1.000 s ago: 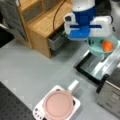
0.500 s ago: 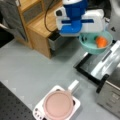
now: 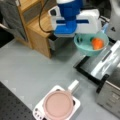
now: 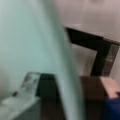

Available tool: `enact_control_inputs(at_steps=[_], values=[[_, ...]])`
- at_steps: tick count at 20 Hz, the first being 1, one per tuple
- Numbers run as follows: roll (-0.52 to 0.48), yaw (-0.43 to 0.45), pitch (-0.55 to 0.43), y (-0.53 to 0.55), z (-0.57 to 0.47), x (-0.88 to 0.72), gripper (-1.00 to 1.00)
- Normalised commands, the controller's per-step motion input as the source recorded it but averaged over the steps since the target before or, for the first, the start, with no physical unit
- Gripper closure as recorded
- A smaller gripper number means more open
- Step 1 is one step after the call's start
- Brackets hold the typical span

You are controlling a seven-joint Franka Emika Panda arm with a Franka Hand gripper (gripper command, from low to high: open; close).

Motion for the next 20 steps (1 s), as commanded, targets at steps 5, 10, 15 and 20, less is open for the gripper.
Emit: enact_control_inputs(at_steps=[5,10,15,20], values=[[-0.130,0.117,0.342,-0.27,0.28,0.55,1.00],[-0.113,0.147,0.347,-0.34,0.25,0.56,1.00],[-0.085,0.187,0.332,-0.41,0.19,0.59,1.00],[-0.016,0.223,0.363,-0.47,0.24,0.61,1.00]])
